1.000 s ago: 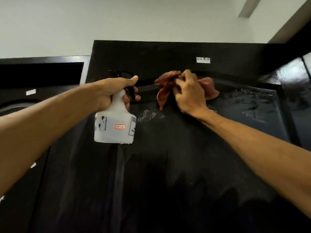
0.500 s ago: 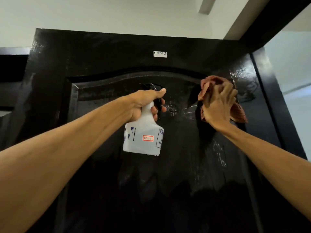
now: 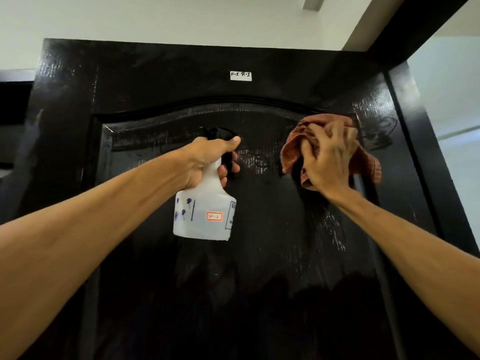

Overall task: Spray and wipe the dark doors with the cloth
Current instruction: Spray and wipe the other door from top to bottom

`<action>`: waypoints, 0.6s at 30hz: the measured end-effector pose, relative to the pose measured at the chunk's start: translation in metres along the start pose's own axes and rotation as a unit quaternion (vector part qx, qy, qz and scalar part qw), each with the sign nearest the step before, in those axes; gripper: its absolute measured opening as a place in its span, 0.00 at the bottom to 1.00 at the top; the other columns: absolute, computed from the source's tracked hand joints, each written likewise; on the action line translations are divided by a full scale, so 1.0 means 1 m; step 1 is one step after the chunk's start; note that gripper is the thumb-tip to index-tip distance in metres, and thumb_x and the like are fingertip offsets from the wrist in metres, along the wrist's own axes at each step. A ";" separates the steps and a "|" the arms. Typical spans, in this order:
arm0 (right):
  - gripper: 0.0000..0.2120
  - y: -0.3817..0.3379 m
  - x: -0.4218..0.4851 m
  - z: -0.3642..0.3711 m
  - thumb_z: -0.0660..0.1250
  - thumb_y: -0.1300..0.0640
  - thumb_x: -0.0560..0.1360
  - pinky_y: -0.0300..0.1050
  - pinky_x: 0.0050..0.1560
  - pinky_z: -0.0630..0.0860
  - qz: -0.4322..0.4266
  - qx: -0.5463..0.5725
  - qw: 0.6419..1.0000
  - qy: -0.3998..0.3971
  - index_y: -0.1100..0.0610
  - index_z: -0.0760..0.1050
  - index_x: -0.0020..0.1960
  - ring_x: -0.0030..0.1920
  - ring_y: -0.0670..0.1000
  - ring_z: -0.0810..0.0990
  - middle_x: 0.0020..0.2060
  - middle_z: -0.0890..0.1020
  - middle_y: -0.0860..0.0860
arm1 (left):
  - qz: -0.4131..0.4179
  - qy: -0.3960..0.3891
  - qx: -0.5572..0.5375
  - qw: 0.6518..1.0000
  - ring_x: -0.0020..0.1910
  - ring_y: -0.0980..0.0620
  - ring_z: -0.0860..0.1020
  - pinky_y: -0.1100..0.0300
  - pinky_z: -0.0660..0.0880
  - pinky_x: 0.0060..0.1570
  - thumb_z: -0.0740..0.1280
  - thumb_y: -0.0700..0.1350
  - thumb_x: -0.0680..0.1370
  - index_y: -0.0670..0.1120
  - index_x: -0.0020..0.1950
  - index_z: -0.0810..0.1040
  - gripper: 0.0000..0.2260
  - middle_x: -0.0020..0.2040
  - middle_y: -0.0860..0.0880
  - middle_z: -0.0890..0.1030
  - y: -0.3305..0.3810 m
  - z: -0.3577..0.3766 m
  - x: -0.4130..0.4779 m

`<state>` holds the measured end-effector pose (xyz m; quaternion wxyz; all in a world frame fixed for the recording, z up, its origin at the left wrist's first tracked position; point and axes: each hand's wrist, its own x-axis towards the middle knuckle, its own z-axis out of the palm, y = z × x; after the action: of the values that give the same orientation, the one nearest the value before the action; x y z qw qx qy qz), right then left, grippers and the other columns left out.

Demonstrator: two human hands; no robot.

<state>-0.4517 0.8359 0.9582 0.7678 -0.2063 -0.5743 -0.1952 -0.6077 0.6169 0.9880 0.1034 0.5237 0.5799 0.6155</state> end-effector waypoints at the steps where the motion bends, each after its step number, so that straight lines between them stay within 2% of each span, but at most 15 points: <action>1: 0.19 -0.011 -0.008 0.006 0.61 0.47 0.81 0.61 0.71 0.60 -0.070 -0.006 0.997 -0.041 0.53 0.76 0.68 0.67 0.62 0.63 0.65 0.69 0.59 | -0.003 0.008 0.001 1.000 0.21 0.57 0.71 0.61 0.74 0.27 0.70 0.55 0.81 0.44 0.48 0.79 0.14 0.40 0.45 0.84 -0.003 -0.005 -0.002; 3: 0.21 -0.026 -0.017 0.018 0.59 0.48 0.82 0.64 0.77 0.55 -0.185 0.012 0.976 -0.117 0.53 0.73 0.72 0.75 0.64 0.55 0.75 0.62 0.60 | -0.012 0.017 -0.004 1.000 0.21 0.57 0.71 0.61 0.75 0.27 0.70 0.56 0.80 0.43 0.49 0.79 0.15 0.41 0.44 0.85 -0.007 -0.019 -0.009; 4: 0.21 -0.031 -0.013 0.020 0.58 0.49 0.82 0.66 0.78 0.54 -0.181 0.026 0.975 -0.125 0.53 0.73 0.73 0.78 0.64 0.53 0.77 0.60 0.59 | -0.016 0.016 -0.007 1.000 0.22 0.57 0.71 0.60 0.75 0.28 0.70 0.56 0.80 0.43 0.50 0.80 0.15 0.43 0.43 0.86 -0.008 -0.025 -0.012; 6: 0.22 -0.041 -0.004 0.024 0.55 0.50 0.83 0.70 0.77 0.55 -0.077 0.042 0.991 -0.103 0.52 0.71 0.74 0.79 0.67 0.54 0.78 0.60 0.60 | -0.021 0.013 -0.004 1.000 0.22 0.57 0.71 0.59 0.75 0.30 0.70 0.57 0.80 0.44 0.50 0.80 0.16 0.45 0.43 0.86 -0.010 -0.041 -0.020; 7: 0.22 -0.051 -0.003 0.027 0.54 0.50 0.83 0.71 0.77 0.53 -0.033 0.035 0.994 -0.101 0.51 0.70 0.75 0.79 0.68 0.53 0.79 0.60 0.59 | -0.022 0.016 0.001 1.000 0.22 0.57 0.71 0.59 0.75 0.29 0.70 0.57 0.80 0.44 0.51 0.80 0.16 0.45 0.43 0.86 -0.011 -0.051 -0.025; 8: 0.22 -0.067 -0.006 0.031 0.53 0.49 0.83 0.72 0.77 0.50 -0.034 0.026 0.992 -0.116 0.49 0.68 0.76 0.79 0.70 0.51 0.79 0.59 0.58 | -0.022 0.021 0.005 1.000 0.22 0.57 0.71 0.59 0.75 0.29 0.70 0.57 0.80 0.44 0.50 0.80 0.16 0.45 0.43 0.86 -0.012 -0.062 -0.028; 9: 0.23 -0.085 -0.014 0.035 0.53 0.48 0.83 0.72 0.78 0.48 -0.087 0.016 0.986 -0.140 0.47 0.68 0.76 0.79 0.70 0.49 0.79 0.60 0.58 | -0.023 0.029 0.008 0.999 0.22 0.57 0.70 0.59 0.74 0.29 0.70 0.57 0.80 0.44 0.50 0.80 0.15 0.44 0.44 0.85 -0.012 -0.073 -0.032; 11: 0.24 -0.119 -0.036 0.044 0.54 0.48 0.82 0.71 0.78 0.47 -0.244 0.013 0.952 -0.183 0.44 0.67 0.77 0.80 0.69 0.49 0.78 0.62 0.56 | -0.026 0.053 0.010 0.998 0.22 0.57 0.70 0.59 0.74 0.29 0.70 0.56 0.80 0.44 0.48 0.79 0.15 0.42 0.45 0.84 -0.017 -0.096 -0.041; 12: 0.24 -0.129 -0.040 0.045 0.55 0.48 0.81 0.70 0.78 0.47 -0.278 0.018 0.942 -0.188 0.43 0.65 0.78 0.80 0.68 0.48 0.80 0.60 0.54 | -0.028 0.062 0.012 0.998 0.22 0.57 0.69 0.59 0.74 0.29 0.70 0.56 0.80 0.44 0.48 0.79 0.14 0.41 0.45 0.83 -0.020 -0.106 -0.046; 13: 0.25 -0.136 -0.037 0.046 0.55 0.50 0.82 0.69 0.79 0.48 -0.257 0.035 0.948 -0.185 0.42 0.64 0.78 0.81 0.66 0.46 0.81 0.58 0.53 | -0.030 0.067 0.017 0.997 0.22 0.57 0.69 0.59 0.74 0.29 0.70 0.56 0.80 0.45 0.47 0.78 0.14 0.41 0.44 0.83 -0.024 -0.114 -0.052; 16: 0.23 -0.154 -0.025 0.049 0.55 0.53 0.83 0.69 0.79 0.49 -0.007 0.081 0.984 -0.161 0.45 0.66 0.78 0.81 0.65 0.44 0.81 0.57 0.54 | -0.034 0.060 0.022 0.997 0.23 0.56 0.69 0.59 0.74 0.29 0.69 0.57 0.80 0.45 0.48 0.78 0.14 0.42 0.44 0.83 -0.031 -0.133 -0.063; 17: 0.23 -0.171 -0.029 0.052 0.55 0.54 0.82 0.71 0.78 0.49 0.001 0.072 0.986 -0.148 0.48 0.68 0.77 0.81 0.67 0.46 0.80 0.60 0.57 | -0.032 0.065 0.017 0.997 0.23 0.55 0.69 0.59 0.74 0.30 0.69 0.57 0.81 0.46 0.48 0.78 0.14 0.41 0.44 0.83 -0.033 -0.143 -0.067; 18: 0.23 -0.192 -0.038 0.055 0.55 0.54 0.81 0.72 0.77 0.49 -0.053 0.065 0.986 -0.146 0.49 0.70 0.76 0.80 0.70 0.49 0.77 0.64 0.59 | -0.027 0.075 0.014 0.997 0.23 0.55 0.69 0.59 0.74 0.30 0.69 0.57 0.81 0.45 0.49 0.77 0.14 0.41 0.44 0.83 -0.034 -0.152 -0.071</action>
<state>-0.6088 0.7073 0.9538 0.6757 -0.1513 -0.7022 -0.1656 -0.7100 0.4831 0.9571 0.0690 0.4616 0.6085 0.6417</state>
